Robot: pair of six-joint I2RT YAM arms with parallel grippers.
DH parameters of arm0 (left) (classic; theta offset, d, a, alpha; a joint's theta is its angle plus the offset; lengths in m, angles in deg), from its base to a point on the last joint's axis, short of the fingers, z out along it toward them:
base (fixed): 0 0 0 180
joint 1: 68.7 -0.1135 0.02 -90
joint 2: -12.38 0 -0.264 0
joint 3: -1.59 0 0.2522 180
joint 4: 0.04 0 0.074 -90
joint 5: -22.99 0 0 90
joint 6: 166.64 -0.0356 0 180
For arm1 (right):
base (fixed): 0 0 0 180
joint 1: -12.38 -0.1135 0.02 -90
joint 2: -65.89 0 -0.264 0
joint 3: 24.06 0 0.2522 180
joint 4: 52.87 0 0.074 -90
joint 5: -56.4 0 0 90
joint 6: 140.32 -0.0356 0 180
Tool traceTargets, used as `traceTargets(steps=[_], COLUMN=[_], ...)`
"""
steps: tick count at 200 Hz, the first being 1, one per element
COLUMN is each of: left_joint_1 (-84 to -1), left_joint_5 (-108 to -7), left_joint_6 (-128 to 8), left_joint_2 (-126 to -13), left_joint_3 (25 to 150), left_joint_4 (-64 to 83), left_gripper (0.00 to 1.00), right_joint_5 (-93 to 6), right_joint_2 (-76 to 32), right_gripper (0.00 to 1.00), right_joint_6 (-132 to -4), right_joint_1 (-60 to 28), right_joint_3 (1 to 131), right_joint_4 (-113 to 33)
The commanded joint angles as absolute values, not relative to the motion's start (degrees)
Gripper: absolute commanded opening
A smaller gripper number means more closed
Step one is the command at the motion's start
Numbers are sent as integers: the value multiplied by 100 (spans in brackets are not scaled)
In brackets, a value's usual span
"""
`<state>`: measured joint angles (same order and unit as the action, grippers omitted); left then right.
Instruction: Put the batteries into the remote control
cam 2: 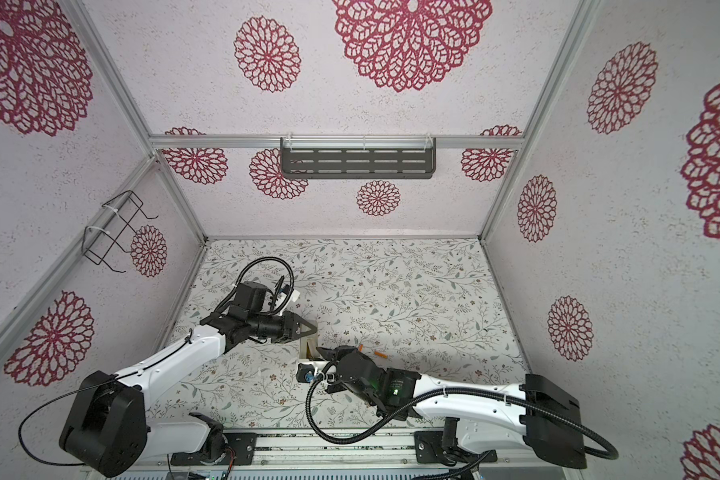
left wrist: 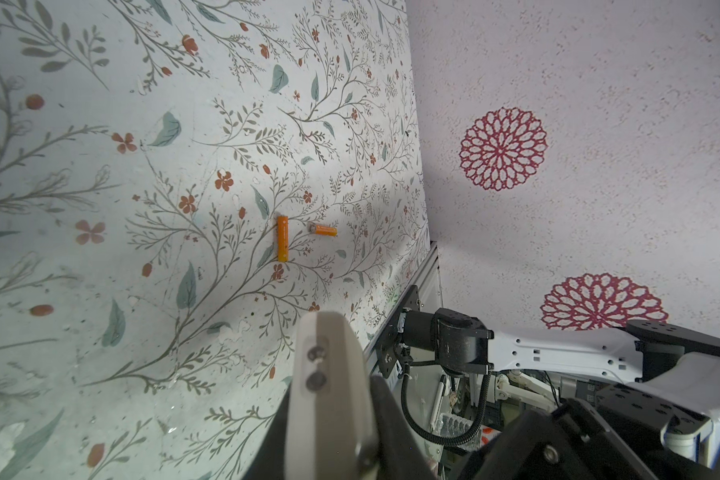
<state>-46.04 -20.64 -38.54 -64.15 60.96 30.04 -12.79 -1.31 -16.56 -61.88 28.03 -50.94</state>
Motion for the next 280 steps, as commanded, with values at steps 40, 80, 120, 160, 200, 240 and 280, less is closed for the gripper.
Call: traceTargets(steps=[40, 80, 120, 160, 200, 240, 280], left_joint_1=[-4687, -4725, -4757, -4769, -4796, -4864, -4886], left_joint_5=[-1814, -1831, -1832, -1823, -1823, -1720, -1682], left_joint_6=[-3993, -3982, -3982, -3971, -3956, -3856, -3822], left_joint_2=[-6409, -6409, -6409, -6426, -6453, -6464, -6479], left_joint_3=[6167, 6165, 6158, 6158, 6158, 6115, 6098], left_joint_4=[3187, 3197, 3196, 3174, 3174, 3032, 2970], left_gripper=[0, 0, 0, 0, 0, 0, 0], right_joint_5=[-1127, -1294, -1312, -1295, -1306, -1339, -1339], right_joint_2=[-294, -334, -384, -389, -450, -471, -482], right_gripper=[29, 29, 30, 29, 30, 31, 32], right_joint_6=[-1846, -1894, -1920, -1905, -1893, -1885, -1885], right_joint_1=[-6110, -6110, -6109, -6104, -6110, -6110, -6109], right_joint_3=[2789, 2801, 2801, 2815, 2854, 2898, 2912], right_joint_4=[-5272, -5300, -5308, -5295, -5308, -5303, -5298])
